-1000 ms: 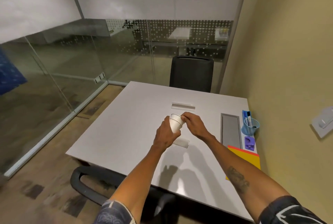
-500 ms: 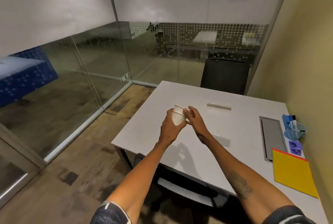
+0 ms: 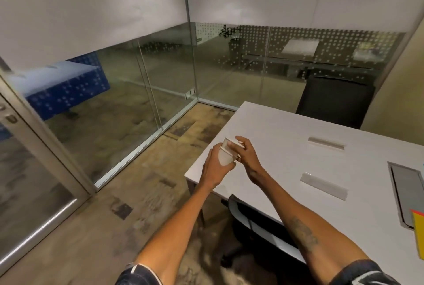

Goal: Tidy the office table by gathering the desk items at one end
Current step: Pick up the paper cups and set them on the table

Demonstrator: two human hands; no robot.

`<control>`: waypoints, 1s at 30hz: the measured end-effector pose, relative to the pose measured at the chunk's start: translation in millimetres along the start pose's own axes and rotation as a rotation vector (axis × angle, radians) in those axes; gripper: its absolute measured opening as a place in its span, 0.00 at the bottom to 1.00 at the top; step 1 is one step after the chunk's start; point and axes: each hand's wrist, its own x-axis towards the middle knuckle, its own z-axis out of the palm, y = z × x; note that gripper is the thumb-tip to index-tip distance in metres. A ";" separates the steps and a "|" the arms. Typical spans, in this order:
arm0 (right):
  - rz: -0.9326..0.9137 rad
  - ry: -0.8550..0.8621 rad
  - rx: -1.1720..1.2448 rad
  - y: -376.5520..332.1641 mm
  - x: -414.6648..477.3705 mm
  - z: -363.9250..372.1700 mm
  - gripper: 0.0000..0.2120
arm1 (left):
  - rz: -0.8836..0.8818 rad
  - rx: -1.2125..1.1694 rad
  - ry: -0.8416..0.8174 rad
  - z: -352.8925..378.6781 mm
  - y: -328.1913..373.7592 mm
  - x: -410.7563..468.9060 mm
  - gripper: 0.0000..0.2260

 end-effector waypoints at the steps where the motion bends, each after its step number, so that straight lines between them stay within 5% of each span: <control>1: 0.016 -0.008 0.006 2.1 7.7 9.4 0.22 | -0.004 0.001 0.007 -7.3 -6.6 5.5 0.31; 4: 0.055 -0.036 -0.008 10.4 33.3 34.6 0.34 | -0.003 -0.010 0.025 -27.6 -25.6 28.2 0.31; 9: 0.068 -0.049 0.005 21.9 89.7 81.0 0.37 | -0.014 -0.013 0.058 -62.0 -58.5 82.4 0.33; 23: 0.108 -0.047 0.178 28.3 278.8 215.4 0.25 | -0.017 0.044 -0.056 -170.7 -135.9 282.0 0.35; 30: 0.135 0.091 0.227 32.8 359.0 239.6 0.24 | -0.035 0.120 -0.149 -190.7 -174.5 363.7 0.33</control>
